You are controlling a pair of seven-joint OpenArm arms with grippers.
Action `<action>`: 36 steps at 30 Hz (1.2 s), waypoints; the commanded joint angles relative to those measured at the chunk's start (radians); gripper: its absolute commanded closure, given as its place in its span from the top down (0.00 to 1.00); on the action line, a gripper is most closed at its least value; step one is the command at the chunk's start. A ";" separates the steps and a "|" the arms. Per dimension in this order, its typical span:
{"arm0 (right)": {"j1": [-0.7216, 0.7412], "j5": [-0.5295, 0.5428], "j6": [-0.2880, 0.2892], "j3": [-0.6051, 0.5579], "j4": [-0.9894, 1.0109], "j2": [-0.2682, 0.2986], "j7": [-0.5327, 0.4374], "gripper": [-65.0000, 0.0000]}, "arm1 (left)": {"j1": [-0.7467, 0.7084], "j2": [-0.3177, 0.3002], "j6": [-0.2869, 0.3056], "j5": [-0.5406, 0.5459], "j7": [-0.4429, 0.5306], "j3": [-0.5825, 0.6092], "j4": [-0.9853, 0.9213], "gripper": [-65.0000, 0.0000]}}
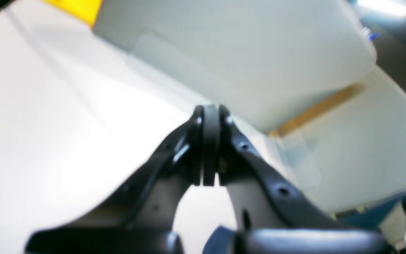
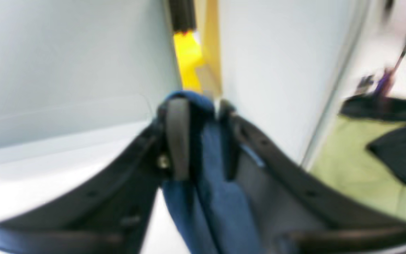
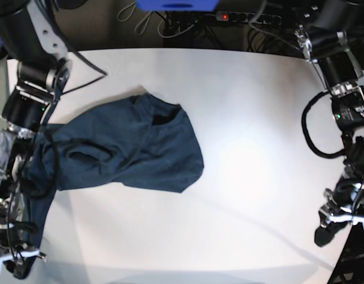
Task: Layout the t-shirt on the table in an organized manner, then fold the t-shirt properly
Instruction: 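Move the left gripper onto the shirt and grasp a fold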
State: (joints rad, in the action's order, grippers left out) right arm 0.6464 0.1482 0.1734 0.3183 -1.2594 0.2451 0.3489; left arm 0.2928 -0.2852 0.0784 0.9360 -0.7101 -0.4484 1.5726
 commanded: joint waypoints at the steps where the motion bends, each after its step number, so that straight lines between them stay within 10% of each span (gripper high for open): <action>1: 0.079 0.000 0.001 0.002 0.056 0.020 -0.030 0.35 | 0.010 -0.021 0.005 0.016 0.020 -0.007 0.019 0.01; 11: 0.206 -0.002 -0.001 0.002 0.399 0.059 -0.026 0.69 | -0.123 -0.022 0.005 0.016 0.020 -0.007 0.081 0.01; 16: -0.053 0.000 -0.001 0.006 0.116 0.056 -0.029 0.74 | -0.137 0.024 0.005 0.018 0.020 0.066 0.081 0.06; 26: -0.549 0.001 -0.001 0.012 -0.408 0.009 -0.027 0.74 | -0.129 0.221 0.008 0.004 0.030 0.488 0.018 0.66; 36: -0.696 0.001 -0.001 0.114 -0.506 -0.056 -0.026 0.74 | -0.105 0.349 0.008 -0.122 0.031 0.666 -0.160 0.68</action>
State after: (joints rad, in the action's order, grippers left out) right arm -0.0624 0.1459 0.1757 0.4271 -1.7458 0.1787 0.3546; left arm 0.1707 0.0502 0.0750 0.7971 -0.6956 0.2142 1.3895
